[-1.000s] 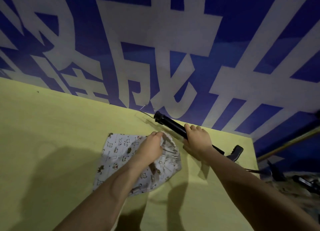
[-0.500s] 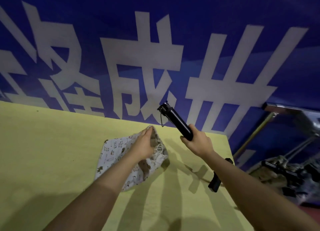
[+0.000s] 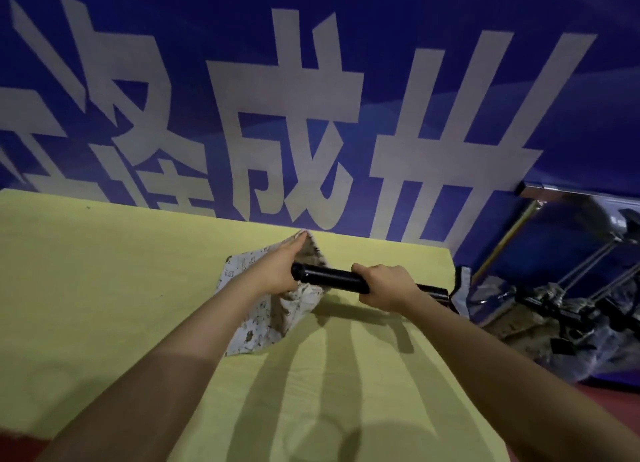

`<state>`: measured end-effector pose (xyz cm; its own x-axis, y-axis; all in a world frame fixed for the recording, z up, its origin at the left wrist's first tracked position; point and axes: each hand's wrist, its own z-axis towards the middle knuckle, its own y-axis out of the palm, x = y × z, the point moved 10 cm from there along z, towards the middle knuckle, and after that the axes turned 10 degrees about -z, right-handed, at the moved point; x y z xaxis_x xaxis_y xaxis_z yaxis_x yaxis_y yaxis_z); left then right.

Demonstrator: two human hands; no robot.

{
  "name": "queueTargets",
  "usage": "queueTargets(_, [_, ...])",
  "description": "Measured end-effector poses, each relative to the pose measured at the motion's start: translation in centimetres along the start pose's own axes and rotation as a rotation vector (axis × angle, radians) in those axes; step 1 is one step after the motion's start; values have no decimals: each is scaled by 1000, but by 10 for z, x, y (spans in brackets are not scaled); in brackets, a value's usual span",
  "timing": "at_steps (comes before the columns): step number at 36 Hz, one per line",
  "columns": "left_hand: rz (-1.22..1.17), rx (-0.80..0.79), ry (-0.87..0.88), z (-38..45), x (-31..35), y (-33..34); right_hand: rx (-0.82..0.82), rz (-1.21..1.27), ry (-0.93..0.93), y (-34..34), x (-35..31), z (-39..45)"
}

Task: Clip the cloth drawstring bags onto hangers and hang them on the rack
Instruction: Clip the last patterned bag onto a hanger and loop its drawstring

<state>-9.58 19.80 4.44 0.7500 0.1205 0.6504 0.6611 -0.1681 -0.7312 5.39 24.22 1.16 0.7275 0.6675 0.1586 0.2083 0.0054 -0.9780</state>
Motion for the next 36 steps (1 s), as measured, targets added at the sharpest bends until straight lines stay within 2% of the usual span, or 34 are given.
queueTargets(6, [133,-83,39,-6,13,15,149,-341,-122,-31,-28,7])
queueTargets(8, [156,-26,68,-4,18,13,271,-446,-179,-49,-39,7])
queueTargets(11, [364,102,155,-6,29,7,420,-542,-196,-73,-48,5])
queueTargets(13, [422,146,167,-5,31,6,511,-579,-213,-83,-52,3])
queueTargets(16, [338,194,129,-2,27,4,654,-559,-213,-101,-54,-6])
queueTargets(23, [227,308,59,2,16,0,835,-465,-142,-113,-44,-26])
queueTargets(26, [134,365,31,1,6,-7,888,-333,-71,-109,-33,-36])
queueTargets(28, [72,394,29,-2,3,-10,863,-276,-46,-99,-29,-37])
queueTargets(30, [6,419,33,-6,2,-12,749,-181,-42,-85,-28,-30])
queueTargets(34, [-190,502,35,-15,3,-19,314,149,94,-38,-23,-10])
queueTargets(36, [-287,529,38,-19,3,-22,174,269,144,-17,-26,-4])
